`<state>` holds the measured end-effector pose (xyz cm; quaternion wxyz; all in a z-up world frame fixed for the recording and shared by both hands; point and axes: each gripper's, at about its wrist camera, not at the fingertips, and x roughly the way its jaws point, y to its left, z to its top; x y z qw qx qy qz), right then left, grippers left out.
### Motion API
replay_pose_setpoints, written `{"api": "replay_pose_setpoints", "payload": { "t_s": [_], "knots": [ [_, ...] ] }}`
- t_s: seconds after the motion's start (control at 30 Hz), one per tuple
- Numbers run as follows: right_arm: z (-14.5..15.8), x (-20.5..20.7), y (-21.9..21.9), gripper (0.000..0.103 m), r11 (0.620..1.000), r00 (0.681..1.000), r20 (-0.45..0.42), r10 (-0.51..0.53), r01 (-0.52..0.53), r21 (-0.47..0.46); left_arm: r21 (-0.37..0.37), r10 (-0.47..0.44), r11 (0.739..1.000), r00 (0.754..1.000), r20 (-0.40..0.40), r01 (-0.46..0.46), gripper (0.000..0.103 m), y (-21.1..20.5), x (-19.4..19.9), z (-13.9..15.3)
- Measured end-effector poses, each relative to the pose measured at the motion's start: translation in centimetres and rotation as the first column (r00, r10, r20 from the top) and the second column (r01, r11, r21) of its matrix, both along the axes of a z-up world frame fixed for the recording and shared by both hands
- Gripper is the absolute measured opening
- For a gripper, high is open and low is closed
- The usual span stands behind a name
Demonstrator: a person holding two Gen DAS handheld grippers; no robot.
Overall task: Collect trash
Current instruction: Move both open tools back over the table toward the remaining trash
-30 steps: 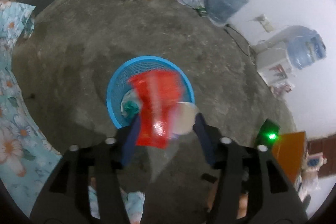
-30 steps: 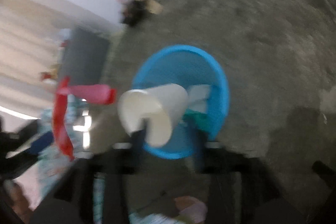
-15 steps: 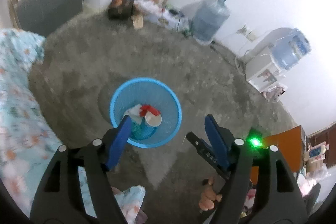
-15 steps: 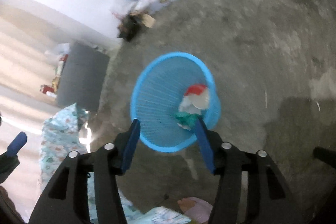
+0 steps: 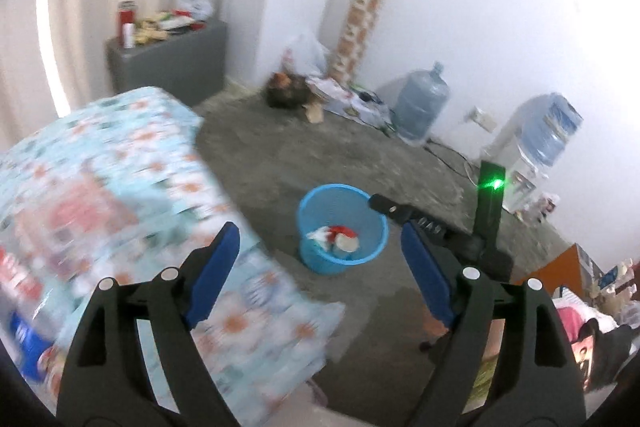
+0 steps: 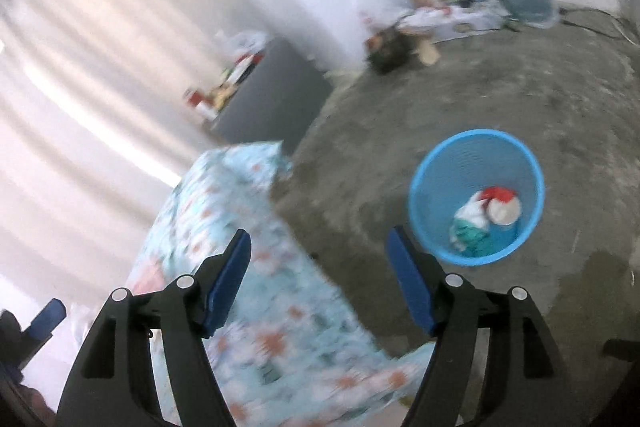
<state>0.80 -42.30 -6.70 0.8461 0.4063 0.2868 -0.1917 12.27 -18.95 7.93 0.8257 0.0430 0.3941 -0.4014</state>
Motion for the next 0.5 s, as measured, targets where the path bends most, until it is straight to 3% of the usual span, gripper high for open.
{"api": "replay_pose_setpoints", "payload": {
  "t_s": [0.3, 0.5],
  "knots": [
    [2.2, 2.9, 6.2, 0.069, 0.980, 0.980, -0.019, 0.200, -0.200, -0.006, -0.006, 0.212, 0.977, 0.977, 0.039, -0.211, 0.079, 14.1, -2.0, -1.3],
    [2.8, 4.1, 9.4, 0.069, 0.948, 0.948, -0.005, 0.317, -0.317, 0.027, -0.015, 0.375, 0.927, 0.922, 0.097, -0.375, 0.079, 22.8, -4.3, -1.7]
  ]
}}
